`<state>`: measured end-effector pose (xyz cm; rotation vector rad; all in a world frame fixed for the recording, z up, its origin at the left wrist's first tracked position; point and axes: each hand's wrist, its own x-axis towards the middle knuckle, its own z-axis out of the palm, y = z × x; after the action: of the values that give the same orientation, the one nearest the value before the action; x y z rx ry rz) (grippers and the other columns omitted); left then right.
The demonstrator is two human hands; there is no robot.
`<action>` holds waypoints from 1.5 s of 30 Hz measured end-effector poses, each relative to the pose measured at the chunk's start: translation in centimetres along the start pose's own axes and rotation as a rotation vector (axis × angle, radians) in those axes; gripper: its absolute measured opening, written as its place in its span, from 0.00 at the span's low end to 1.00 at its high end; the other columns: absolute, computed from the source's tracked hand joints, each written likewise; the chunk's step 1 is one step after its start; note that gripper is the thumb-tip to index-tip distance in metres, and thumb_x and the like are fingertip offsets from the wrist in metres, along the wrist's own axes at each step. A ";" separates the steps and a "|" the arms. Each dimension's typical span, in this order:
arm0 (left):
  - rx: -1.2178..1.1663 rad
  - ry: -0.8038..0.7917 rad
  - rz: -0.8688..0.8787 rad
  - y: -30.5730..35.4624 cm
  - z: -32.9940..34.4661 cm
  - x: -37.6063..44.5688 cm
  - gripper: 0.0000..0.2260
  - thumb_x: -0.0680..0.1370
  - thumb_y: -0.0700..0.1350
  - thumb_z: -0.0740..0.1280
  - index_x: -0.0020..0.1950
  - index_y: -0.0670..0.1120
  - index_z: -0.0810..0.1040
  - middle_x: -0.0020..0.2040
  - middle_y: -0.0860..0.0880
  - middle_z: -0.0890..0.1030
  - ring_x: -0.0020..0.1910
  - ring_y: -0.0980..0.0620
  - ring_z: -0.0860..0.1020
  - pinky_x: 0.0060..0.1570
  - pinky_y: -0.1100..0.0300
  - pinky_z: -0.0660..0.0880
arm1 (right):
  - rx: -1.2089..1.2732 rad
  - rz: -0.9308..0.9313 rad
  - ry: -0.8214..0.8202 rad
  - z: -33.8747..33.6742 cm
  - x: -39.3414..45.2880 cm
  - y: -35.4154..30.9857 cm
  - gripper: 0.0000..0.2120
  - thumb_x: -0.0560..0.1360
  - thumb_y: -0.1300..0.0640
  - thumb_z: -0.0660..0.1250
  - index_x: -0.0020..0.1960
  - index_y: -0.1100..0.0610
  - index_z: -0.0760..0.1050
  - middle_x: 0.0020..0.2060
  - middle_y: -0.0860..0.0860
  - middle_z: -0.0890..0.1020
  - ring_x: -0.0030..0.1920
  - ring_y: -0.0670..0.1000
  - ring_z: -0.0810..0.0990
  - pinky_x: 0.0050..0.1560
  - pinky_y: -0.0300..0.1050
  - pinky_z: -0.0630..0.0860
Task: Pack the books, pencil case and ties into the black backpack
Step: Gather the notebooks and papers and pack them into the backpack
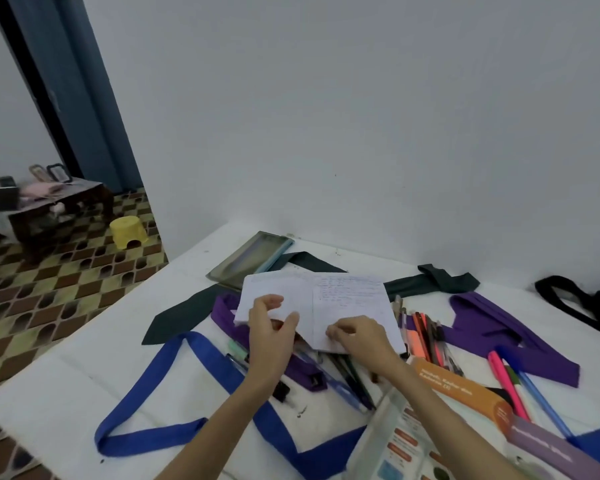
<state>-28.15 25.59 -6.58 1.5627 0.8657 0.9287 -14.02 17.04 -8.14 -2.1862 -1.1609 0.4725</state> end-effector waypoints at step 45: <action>-0.340 -0.750 -0.254 4.4 8.5 5.5 0.17 0.77 0.38 0.67 0.64 0.48 0.71 0.57 0.46 0.81 0.54 0.46 0.80 0.50 0.50 0.78 | 0.963 0.226 0.399 -10.8 -4.6 4.2 0.20 0.69 0.68 0.69 0.59 0.55 0.72 0.51 0.53 0.82 0.51 0.56 0.80 0.45 0.50 0.77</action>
<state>-17.88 26.21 -2.67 1.3098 0.3297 0.2382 -7.94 7.63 -2.67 -1.4491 -0.3296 0.5129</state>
